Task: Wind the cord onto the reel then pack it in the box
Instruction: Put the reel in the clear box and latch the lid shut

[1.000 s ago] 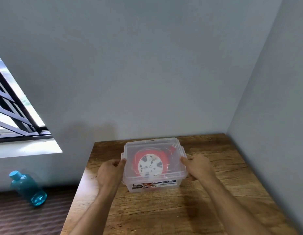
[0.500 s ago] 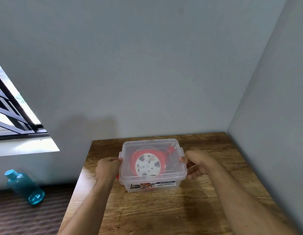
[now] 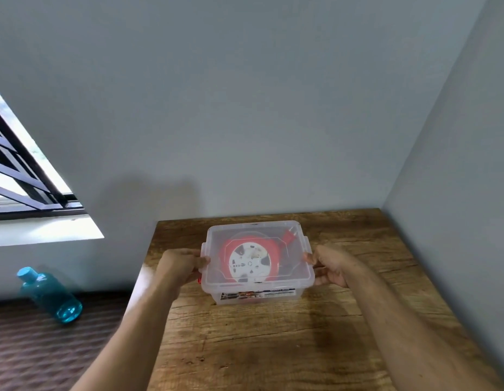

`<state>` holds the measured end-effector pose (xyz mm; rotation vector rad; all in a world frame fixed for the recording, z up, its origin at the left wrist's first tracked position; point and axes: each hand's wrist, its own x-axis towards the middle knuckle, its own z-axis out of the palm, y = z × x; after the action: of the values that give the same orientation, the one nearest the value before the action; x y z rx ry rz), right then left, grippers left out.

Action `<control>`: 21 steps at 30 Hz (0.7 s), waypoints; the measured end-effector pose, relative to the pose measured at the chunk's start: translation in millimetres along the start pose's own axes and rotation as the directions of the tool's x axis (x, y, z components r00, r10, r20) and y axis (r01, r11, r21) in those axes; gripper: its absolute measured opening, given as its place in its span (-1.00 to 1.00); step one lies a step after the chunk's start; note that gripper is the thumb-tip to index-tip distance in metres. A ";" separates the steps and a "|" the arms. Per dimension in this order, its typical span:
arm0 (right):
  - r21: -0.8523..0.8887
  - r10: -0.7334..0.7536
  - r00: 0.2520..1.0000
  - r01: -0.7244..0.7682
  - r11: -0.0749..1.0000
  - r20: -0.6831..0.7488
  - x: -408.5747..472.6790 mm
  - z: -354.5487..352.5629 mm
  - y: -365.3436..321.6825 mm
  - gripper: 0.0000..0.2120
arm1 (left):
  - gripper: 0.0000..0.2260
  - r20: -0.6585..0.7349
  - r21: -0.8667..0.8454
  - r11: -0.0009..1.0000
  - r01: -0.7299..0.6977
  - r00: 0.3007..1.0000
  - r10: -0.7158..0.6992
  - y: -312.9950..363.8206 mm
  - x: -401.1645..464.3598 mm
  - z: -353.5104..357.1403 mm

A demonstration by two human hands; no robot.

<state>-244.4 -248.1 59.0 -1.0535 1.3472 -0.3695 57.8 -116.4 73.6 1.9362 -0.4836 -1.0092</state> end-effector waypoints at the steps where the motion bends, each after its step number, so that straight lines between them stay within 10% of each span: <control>1: 0.008 0.001 1.000 -0.001 1.000 -0.002 0.0 0.9 1.5 -0.85 | -0.89 -0.017 0.006 1.000 -0.011 1.000 0.011 -1.8 0.0 1.4; 15: -0.037 -0.035 0.992 0.030 0.999 -0.118 -11.8 10.8 -5.1 -0.88 | -0.89 0.133 -0.210 0.944 0.254 0.964 -0.229 -15.4 -6.0 6.1; 21: -0.397 -0.219 0.927 0.085 0.914 -0.306 -23.9 26.5 -10.0 -0.90 | -0.82 -0.163 0.356 0.927 -0.116 0.969 0.184 -12.8 -18.8 30.0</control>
<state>-222.9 -224.6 78.0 -1.4747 1.6983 -0.4373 21.8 -112.8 62.9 2.2407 -0.7239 -0.6586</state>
